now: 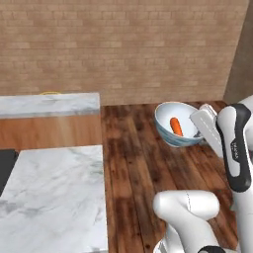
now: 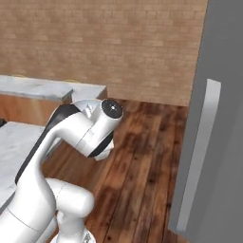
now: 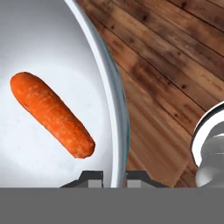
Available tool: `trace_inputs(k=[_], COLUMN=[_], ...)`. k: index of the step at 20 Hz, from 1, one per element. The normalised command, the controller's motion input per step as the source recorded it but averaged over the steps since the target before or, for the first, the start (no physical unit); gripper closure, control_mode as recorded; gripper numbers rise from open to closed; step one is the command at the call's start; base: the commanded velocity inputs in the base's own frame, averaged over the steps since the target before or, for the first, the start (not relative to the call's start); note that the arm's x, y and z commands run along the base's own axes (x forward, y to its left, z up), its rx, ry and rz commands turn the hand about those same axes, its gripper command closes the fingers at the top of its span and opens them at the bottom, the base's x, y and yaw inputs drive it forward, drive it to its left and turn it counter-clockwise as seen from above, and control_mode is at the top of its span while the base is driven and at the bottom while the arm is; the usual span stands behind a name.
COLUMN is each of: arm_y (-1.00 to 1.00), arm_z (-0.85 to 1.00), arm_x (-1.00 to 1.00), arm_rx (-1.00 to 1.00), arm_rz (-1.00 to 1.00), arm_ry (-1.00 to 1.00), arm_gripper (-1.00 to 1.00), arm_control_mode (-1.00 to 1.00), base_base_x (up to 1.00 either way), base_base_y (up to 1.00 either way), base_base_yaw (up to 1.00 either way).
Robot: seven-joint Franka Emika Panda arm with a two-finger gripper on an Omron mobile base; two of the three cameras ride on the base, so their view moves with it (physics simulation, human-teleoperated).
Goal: Move the cup from next to the sink to the open cabinet. Then, move the bowl with the carrot to the fridge to clear the area for faucet cleaning.
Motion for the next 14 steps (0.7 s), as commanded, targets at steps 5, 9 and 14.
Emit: trace_inputs(k=[5,9,14], arm_y=[0.00,0.00,0.00], arm_z=[0.00,0.00,0.00], arm_x=[0.00,0.00,0.00], arm_rx=[0.00,0.00,0.00], arm_rz=[0.00,0.00,0.00], arm_ry=[0.00,0.00,0.00], arm_gripper=[1.00,1.00,1.00], arm_control_mode=[1.00,1.00,1.00], base_base_x=[1.00,1.00,1.00], base_base_y=[-0.02,-0.12,-0.12], base_base_yaw=[-0.06,-0.04,-0.06])
